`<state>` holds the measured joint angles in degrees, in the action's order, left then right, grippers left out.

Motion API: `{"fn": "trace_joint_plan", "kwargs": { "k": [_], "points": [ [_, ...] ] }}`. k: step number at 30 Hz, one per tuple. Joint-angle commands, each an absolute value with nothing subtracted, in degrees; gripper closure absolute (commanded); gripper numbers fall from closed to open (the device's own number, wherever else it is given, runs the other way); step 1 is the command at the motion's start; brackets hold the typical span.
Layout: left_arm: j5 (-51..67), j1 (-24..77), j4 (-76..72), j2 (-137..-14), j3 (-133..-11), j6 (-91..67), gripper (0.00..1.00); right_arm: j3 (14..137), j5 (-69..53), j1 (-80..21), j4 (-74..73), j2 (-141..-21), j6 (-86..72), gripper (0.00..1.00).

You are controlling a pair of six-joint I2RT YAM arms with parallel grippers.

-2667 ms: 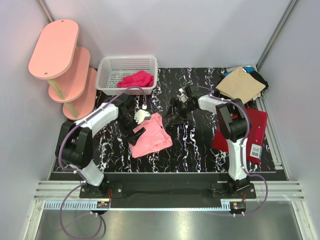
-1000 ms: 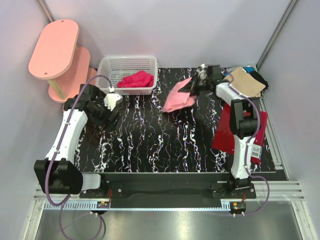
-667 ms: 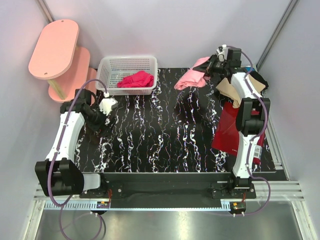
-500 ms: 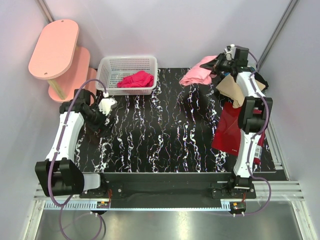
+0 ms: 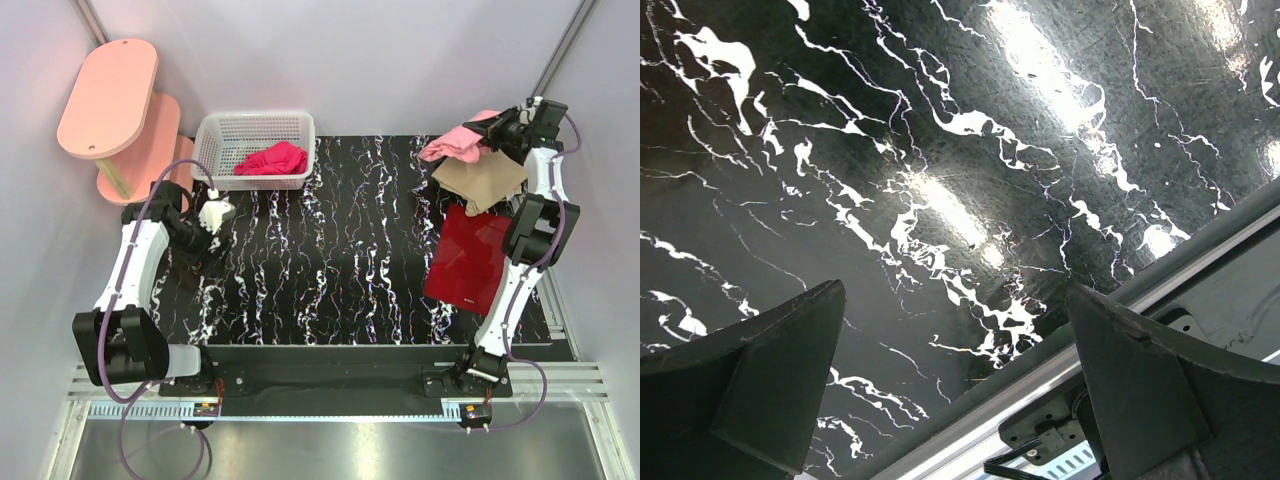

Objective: Fold and stack the t-shirts
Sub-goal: Put the neatly folded tshirt into the corner of the board with the right arm

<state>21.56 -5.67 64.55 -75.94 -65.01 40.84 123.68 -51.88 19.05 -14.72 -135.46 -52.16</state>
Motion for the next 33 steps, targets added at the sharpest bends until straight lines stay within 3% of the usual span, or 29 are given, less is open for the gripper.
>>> {"fn": "trace_joint_plan", "kwargs": {
  "k": [1, 9, 11, 15, 16, 18, 20, 21, 22, 27, 33],
  "points": [
    [24.34, -6.59, 63.72, -76.11, -64.43, 42.45, 0.01, 126.22, -52.56, 19.86, -15.29, -135.27, -52.39, 1.0],
    [25.05, -7.12, 63.54, -76.12, -63.72, 43.07, 0.01, 111.99, -42.56, 23.29, -20.56, -130.61, -44.92, 0.97],
    [24.87, -7.21, 63.63, -75.41, -63.63, 43.24, 0.01, 108.83, -35.21, 24.43, -23.88, -128.68, -44.12, 0.81],
    [24.26, -7.47, 64.69, -74.27, -63.63, 43.86, 0.01, 107.58, -21.12, 26.01, -32.51, -126.22, -46.32, 0.59],
    [24.17, -7.64, 64.77, -73.75, -63.46, 44.12, 0.01, 106.88, -16.92, 26.02, -33.91, -124.56, -46.32, 0.59],
    [24.17, -7.91, 64.95, -73.22, -63.02, 44.38, 0.01, 106.09, -13.99, 26.02, -34.54, -122.62, -46.93, 0.34],
    [24.34, -8.09, 65.04, -72.95, -62.84, 44.38, 0.01, 106.34, -10.73, 25.93, -35.85, -120.42, -46.67, 0.21],
    [24.61, -8.09, 65.13, -72.86, -62.75, 44.38, 0.01, 106.87, -10.2, 25.93, -36.56, -120.06, -46.41, 0.1],
    [24.7, -8.26, 65.13, -72.77, -62.67, 44.38, 0.01, 108.44, -10.02, 25.93, -37.78, -119.71, -45.97, 0.06],
    [24.7, -8.17, 65.39, -72.25, -63.19, 44.12, 0.01, 111.27, -8.44, 24.61, -40.6, -117.09, -45.09, 0.0],
    [24.52, -8.17, 66.09, -71.89, -64.07, 43.95, 0.01, 112.5, -8.79, 21.54, -40.69, -113.47, -45.44, 0.04]
  ]
}}
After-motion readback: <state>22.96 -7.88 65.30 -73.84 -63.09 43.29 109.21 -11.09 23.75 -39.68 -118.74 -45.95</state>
